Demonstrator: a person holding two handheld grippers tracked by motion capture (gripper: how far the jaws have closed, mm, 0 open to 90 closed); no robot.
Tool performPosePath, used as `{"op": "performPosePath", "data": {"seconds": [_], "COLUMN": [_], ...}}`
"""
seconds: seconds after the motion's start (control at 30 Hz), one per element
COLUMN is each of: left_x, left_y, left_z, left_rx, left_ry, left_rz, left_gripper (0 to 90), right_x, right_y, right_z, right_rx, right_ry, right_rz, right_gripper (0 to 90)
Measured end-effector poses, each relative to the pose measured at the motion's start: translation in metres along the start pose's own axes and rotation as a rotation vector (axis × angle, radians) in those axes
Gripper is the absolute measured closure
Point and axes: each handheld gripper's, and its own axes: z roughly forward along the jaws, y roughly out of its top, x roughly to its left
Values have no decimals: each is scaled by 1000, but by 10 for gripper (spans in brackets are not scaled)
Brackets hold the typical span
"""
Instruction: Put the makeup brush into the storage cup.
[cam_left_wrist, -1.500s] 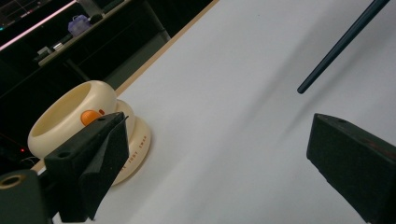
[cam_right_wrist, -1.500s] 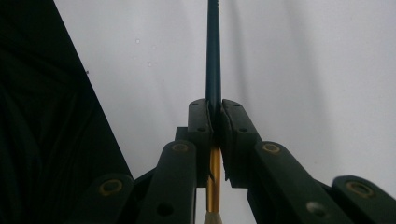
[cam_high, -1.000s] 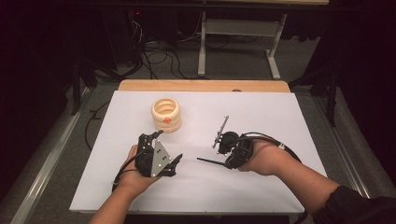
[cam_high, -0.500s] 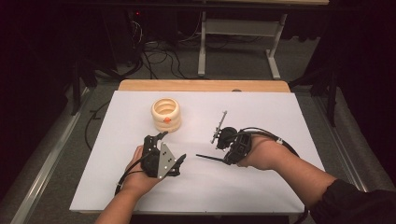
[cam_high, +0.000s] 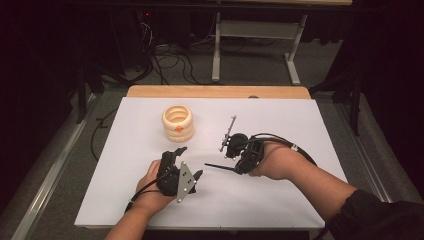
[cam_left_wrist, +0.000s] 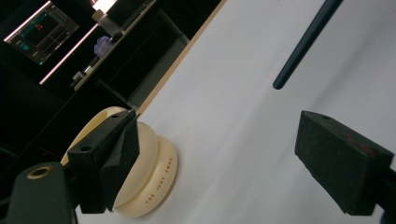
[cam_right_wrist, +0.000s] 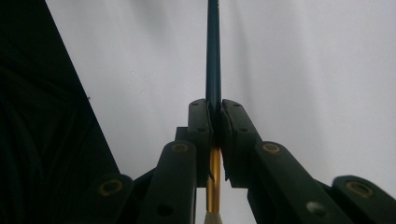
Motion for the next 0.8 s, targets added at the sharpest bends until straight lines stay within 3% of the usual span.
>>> {"op": "performPosePath", "data": {"seconds": [0.37, 0.8], "left_x": [-7, -13], "left_y": [0, 1], "left_z": [2, 0], "left_rx": [16, -7], "left_ry": [15, 13], "left_rz": [59, 123], "left_gripper": [195, 286], "right_x": [4, 9], "right_y": [9, 17], "right_z": [3, 2], "right_rx": [21, 36], "right_ry": [8, 13], "right_rz": [-18, -34], "right_gripper": [856, 856]}}
